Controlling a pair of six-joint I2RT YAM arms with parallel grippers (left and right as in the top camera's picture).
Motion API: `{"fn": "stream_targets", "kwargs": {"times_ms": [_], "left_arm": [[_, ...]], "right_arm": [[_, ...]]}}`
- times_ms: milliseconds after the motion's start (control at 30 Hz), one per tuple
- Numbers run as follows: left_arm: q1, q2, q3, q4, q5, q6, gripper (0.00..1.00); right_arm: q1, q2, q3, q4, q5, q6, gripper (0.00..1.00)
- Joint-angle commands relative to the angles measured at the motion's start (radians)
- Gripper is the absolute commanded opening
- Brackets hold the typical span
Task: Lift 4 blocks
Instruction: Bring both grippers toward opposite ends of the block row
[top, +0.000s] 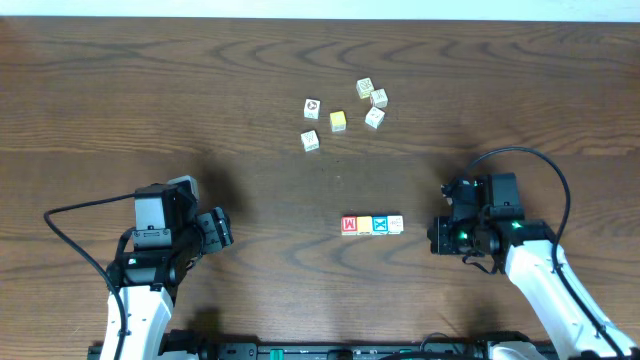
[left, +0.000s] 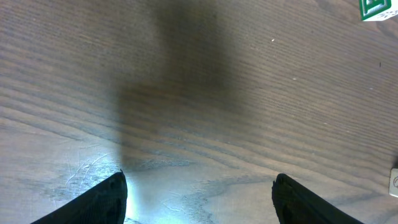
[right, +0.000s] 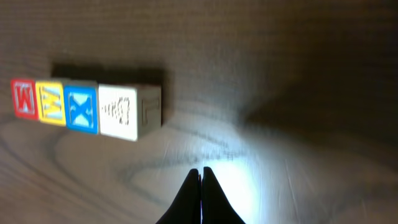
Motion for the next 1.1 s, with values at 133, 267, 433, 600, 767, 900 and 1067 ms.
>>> {"fn": "stream_targets", "kwargs": {"times_ms": [133, 267, 433, 600, 767, 900, 1067], "left_arm": [[-0.001, -0.001, -0.002, 0.002, 0.016, -0.010, 0.75], [-0.001, -0.001, -0.002, 0.002, 0.016, -0.010, 0.75], [-0.001, -0.001, -0.002, 0.002, 0.016, -0.010, 0.75], [-0.001, -0.001, -0.002, 0.002, 0.016, -0.010, 0.75], [-0.001, -0.001, -0.002, 0.002, 0.015, -0.010, 0.75], [-0.001, -0.001, -0.002, 0.002, 0.016, -0.010, 0.75], [-0.001, -0.001, -0.002, 0.002, 0.015, -0.010, 0.75]], "right_arm": [[0.003, 0.121, 0.002, 0.087, -0.045, -0.011, 0.01], [0.017, 0.149, 0.004, 0.117, -0.077, -0.003, 0.01], [0.032, 0.152, 0.004, 0.137, -0.103, 0.008, 0.01], [0.060, 0.153, 0.004, 0.170, -0.110, 0.034, 0.01], [0.068, 0.153, 0.004, 0.203, -0.105, 0.056, 0.01], [0.068, 0.153, 0.004, 0.214, -0.074, 0.072, 0.01], [0.069, 0.158, 0.004, 0.216, -0.058, 0.093, 0.01]]}}
